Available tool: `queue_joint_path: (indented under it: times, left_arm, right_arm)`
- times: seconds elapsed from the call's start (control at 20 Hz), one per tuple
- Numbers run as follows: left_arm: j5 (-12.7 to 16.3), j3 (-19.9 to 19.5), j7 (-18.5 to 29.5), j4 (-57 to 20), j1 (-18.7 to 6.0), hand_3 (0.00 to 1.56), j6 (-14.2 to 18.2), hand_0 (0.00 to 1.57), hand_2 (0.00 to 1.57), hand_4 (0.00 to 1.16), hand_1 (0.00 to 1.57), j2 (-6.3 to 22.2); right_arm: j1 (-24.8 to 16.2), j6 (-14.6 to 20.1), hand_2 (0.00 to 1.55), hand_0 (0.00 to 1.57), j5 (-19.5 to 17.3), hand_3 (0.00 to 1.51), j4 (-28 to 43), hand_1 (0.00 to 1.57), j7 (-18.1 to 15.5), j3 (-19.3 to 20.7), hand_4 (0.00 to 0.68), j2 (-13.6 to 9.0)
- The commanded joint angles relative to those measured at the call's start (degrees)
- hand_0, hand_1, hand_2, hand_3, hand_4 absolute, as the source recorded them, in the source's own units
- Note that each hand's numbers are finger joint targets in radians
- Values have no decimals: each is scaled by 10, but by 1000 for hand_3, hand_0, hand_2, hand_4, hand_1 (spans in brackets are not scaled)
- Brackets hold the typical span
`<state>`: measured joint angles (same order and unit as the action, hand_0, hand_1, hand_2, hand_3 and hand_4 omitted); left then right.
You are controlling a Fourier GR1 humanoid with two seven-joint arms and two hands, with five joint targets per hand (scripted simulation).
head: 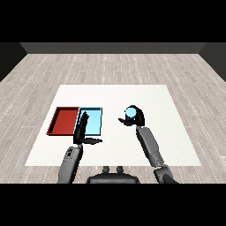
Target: Pick the blue can and put it in the blue box
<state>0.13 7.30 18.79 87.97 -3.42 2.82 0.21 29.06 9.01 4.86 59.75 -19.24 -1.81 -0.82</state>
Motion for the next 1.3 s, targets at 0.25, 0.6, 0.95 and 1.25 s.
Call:
queue_joint_path:
  times: [0.25,0.6,0.95,1.25]
  left_arm:
    - [49,34,-13,-53,-55,0,23,0,0,0,0,-2]
    - [73,114,-10,-89,-109,0,94,0,0,0,0,-2]
    - [59,100,-29,-74,-103,0,57,0,0,0,0,-2]
    - [91,163,-12,-123,-121,0,131,0,0,0,0,-2]
  right_arm:
    - [-39,20,1466,1467,-14,1375,88,1467,27,-48,566,8]
    - [-58,-7,1469,1443,-12,1383,123,1443,38,-44,566,0]
    - [-23,23,1468,1458,19,1379,90,1458,27,-81,551,8]
    - [-16,62,1459,1437,20,1360,149,1437,85,-123,553,8]
